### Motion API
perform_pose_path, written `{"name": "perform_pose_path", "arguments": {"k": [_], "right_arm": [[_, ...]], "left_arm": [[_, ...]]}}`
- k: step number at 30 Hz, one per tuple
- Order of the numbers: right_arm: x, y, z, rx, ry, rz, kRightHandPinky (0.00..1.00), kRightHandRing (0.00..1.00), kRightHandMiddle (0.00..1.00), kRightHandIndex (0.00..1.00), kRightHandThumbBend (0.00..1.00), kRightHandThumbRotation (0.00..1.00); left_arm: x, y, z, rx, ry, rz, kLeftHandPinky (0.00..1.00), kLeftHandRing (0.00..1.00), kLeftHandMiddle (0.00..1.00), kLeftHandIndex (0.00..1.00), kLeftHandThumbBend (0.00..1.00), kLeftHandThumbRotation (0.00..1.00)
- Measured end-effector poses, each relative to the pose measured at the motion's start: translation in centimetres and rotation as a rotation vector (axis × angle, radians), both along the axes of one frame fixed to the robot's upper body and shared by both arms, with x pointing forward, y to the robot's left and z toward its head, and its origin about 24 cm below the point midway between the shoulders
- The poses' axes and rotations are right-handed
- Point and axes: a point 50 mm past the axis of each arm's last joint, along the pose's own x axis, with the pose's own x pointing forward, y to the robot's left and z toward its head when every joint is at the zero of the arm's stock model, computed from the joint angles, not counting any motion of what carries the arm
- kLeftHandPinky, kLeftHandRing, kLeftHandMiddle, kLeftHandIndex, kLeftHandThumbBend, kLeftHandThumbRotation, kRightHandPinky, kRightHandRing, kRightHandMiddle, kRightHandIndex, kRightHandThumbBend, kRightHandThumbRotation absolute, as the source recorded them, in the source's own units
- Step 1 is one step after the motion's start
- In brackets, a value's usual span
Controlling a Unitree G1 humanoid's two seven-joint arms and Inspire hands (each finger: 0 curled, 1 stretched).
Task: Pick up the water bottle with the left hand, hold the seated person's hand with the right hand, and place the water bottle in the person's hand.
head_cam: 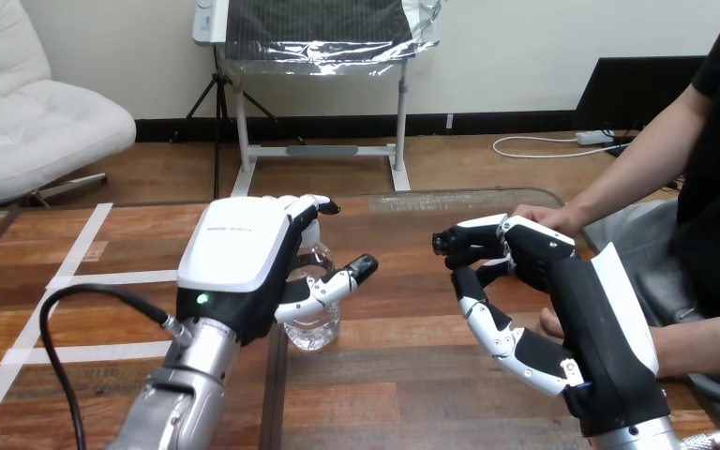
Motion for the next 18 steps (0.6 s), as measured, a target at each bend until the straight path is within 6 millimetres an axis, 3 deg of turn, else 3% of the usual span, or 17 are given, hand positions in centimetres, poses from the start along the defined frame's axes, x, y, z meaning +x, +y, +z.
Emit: {"name": "perform_pose_path", "arguments": {"k": [18], "right_arm": [[0.0,0.0,0.0,-0.001,0.003,-0.002,0.51,0.62,0.65,0.6,0.26,0.0]], "left_arm": [[-1.2,0.0,0.0,-0.001,-0.018,-0.015,0.71,0.72,0.73,0.75,0.56,1.0]]}}
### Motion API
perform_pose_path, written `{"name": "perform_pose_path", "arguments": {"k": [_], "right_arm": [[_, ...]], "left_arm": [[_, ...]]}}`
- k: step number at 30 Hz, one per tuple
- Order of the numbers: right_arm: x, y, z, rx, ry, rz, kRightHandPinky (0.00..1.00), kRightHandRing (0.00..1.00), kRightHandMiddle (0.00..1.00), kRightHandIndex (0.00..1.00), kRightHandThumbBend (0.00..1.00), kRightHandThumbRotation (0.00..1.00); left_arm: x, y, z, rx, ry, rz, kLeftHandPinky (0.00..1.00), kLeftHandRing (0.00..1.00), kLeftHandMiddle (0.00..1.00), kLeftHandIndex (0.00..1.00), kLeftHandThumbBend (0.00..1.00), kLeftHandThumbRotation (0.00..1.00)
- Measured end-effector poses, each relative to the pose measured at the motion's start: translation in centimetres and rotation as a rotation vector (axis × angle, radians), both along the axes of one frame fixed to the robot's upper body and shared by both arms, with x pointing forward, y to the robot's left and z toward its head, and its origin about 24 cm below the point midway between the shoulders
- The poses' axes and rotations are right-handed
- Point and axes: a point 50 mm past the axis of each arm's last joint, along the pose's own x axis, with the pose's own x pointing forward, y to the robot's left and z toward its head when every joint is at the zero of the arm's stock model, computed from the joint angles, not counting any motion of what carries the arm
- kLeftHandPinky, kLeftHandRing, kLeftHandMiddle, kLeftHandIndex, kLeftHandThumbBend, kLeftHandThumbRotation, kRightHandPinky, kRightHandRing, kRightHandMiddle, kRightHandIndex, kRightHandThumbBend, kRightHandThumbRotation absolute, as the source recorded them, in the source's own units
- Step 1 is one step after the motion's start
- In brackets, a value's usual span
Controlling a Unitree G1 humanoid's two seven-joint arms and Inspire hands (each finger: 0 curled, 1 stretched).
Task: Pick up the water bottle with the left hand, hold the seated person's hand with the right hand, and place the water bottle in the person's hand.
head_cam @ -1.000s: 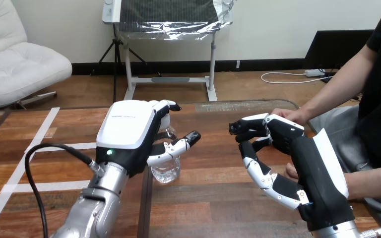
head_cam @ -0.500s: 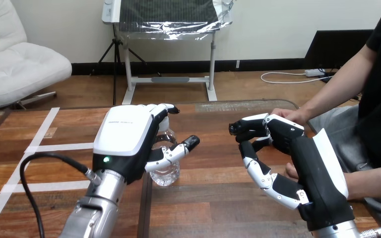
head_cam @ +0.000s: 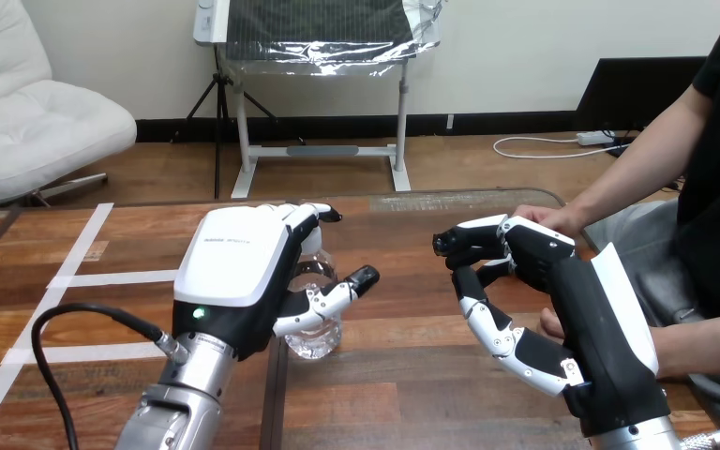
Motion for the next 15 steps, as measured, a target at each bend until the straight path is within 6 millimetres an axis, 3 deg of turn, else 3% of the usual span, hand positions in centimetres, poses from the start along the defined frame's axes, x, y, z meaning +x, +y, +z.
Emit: {"name": "perform_pose_path", "arguments": {"k": [15], "right_arm": [[0.03,-0.02,0.04,0.003,-0.002,0.0,0.5,0.61,0.64,0.6,0.25,0.0]], "left_arm": [[-0.36,0.09,0.04,-0.005,-0.011,-0.004,0.7,0.71,0.73,0.75,0.56,1.0]]}}
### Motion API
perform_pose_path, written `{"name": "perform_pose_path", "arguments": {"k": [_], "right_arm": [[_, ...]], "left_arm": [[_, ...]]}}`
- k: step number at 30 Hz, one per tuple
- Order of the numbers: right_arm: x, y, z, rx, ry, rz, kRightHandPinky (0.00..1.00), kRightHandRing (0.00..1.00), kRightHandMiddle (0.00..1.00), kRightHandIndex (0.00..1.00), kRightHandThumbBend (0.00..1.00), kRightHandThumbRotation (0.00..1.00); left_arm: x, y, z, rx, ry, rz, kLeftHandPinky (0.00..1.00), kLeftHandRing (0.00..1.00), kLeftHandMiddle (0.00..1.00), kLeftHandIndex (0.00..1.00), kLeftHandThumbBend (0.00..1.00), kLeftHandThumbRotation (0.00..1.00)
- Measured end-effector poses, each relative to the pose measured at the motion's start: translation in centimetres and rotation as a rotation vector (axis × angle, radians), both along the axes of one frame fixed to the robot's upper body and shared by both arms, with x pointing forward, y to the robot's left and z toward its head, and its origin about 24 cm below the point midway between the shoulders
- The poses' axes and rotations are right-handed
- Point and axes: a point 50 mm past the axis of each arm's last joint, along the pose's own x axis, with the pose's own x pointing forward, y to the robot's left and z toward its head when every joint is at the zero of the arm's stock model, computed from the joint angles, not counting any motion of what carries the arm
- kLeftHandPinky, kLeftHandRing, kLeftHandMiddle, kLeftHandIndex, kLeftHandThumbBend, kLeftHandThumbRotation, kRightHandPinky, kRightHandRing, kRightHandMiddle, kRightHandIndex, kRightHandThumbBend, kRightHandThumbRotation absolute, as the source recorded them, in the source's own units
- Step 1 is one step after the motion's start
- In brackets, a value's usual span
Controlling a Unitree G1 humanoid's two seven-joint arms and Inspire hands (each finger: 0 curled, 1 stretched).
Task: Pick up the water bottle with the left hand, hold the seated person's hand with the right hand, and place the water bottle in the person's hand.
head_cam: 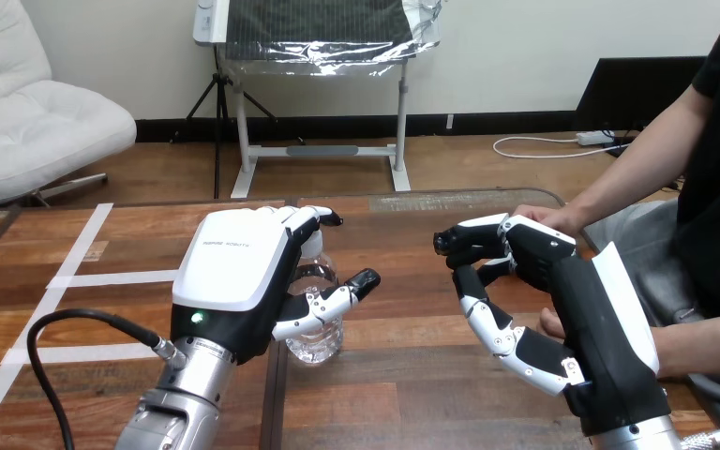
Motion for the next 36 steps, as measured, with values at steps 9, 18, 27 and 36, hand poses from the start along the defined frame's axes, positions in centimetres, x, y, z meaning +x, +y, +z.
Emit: {"name": "perform_pose_path", "arguments": {"k": [9,18,27,36], "right_arm": [[0.0,0.0,0.0,-0.001,0.0,0.0,0.5,0.62,0.65,0.6,0.25,0.0],[0.0,0.0,0.0,-0.001,0.001,0.0,0.5,0.61,0.65,0.6,0.25,0.0],[0.0,0.0,0.0,-0.002,0.002,-0.001,0.5,0.61,0.64,0.6,0.25,0.0],[0.0,0.0,0.0,-0.001,0.0,0.0,0.5,0.61,0.64,0.61,0.26,0.0]], "left_arm": [[-0.2,0.1,0.0,-0.002,-0.006,0.001,0.71,0.71,0.74,0.76,0.57,1.0],[-0.7,0.2,-0.2,-0.007,-0.034,0.003,0.74,0.78,0.8,0.82,0.56,1.0],[-1.9,0.2,-1.5,-0.069,-0.104,-0.009,0.93,0.95,0.96,0.96,0.54,0.94],[-2.8,0.0,-2.8,-0.151,-0.198,-0.004,0.99,1.0,1.0,1.0,0.57,0.95]]}}
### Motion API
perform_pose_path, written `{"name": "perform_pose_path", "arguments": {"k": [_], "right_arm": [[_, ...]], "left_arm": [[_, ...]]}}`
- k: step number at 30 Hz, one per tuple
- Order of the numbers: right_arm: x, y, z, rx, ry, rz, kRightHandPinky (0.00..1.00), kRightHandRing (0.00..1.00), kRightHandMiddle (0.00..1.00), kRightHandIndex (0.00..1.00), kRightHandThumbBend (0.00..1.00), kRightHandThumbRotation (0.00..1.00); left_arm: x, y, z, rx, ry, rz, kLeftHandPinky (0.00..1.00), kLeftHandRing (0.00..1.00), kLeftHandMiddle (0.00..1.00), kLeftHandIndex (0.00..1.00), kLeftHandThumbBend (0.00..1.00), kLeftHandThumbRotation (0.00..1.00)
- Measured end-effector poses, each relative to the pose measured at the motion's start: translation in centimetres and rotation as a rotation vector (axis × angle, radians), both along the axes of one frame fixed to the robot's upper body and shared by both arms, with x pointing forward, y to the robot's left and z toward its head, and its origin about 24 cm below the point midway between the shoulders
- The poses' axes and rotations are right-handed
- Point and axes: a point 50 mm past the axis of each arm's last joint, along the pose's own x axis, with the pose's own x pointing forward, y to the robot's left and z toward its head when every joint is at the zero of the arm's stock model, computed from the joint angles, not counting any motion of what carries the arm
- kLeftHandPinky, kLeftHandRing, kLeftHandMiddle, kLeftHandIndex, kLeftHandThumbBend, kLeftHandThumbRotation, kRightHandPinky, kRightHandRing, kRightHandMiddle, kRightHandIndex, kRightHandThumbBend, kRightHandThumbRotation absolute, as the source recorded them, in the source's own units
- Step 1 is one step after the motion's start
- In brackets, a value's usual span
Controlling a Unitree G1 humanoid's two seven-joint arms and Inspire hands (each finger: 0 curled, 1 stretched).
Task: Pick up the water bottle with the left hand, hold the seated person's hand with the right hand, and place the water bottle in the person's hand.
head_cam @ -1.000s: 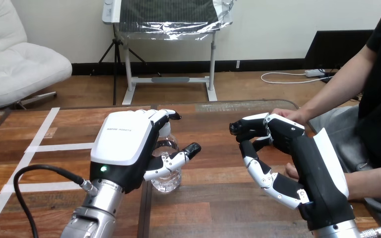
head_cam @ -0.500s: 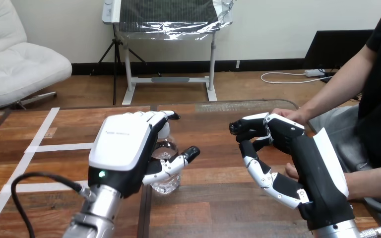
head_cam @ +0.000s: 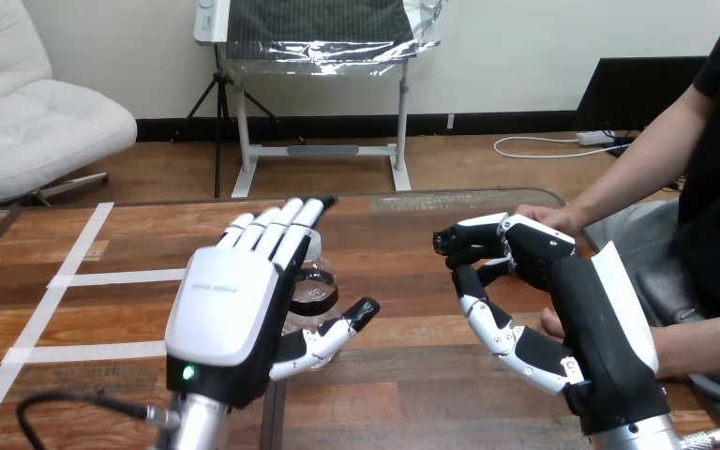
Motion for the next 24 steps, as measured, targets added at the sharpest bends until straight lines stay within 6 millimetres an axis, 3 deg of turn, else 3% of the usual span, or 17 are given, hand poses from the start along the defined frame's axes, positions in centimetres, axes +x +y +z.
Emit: {"name": "perform_pose_path", "arguments": {"k": [24], "right_arm": [[0.06,0.01,0.11,0.009,-0.006,0.004,0.48,0.61,0.65,0.61,0.27,0.0]], "left_arm": [[0.57,-0.52,-0.09,-0.147,-0.184,0.006,1.0,1.0,1.0,1.0,0.68,1.0]]}}
